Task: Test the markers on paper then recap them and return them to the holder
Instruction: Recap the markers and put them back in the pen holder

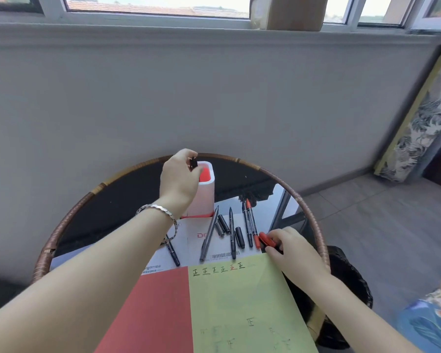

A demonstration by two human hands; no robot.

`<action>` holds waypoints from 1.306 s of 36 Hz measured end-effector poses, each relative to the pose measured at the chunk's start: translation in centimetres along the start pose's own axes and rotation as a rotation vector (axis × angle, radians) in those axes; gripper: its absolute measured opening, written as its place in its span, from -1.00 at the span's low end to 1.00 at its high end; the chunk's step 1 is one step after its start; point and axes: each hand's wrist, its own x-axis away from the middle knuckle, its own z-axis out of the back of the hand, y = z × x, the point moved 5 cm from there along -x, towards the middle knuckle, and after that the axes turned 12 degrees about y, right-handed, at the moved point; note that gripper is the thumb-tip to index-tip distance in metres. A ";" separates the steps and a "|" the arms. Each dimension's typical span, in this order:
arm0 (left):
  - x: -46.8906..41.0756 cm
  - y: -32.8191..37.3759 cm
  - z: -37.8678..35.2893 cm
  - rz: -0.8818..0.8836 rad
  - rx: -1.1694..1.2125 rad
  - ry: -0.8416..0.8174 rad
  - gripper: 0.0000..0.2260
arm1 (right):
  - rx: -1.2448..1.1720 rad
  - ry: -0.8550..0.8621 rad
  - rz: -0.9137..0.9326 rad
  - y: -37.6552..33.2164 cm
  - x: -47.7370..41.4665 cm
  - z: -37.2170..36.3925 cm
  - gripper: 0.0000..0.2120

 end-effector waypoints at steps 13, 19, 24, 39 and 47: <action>9.4 4.5 -7.3 -0.547 -0.425 -0.343 -0.82 | -0.063 0.104 -0.093 2.3 -1.2 -0.1 -0.79; 10.7 3.1 -10.7 -0.455 -0.718 -0.453 -0.72 | -0.202 0.124 -0.127 4.1 0.3 1.9 -0.78; 11.4 2.9 -11.5 -0.398 -0.713 -0.434 -0.76 | -0.221 0.134 -0.149 5.0 0.7 2.9 -0.79; 12.4 4.1 -7.8 -0.078 -0.053 -0.432 -0.83 | -0.417 0.283 -0.235 5.5 1.0 5.4 -0.93; 13.5 0.2 -1.7 0.276 0.143 -0.498 -0.85 | -0.801 0.255 -0.341 2.6 0.7 5.7 -0.95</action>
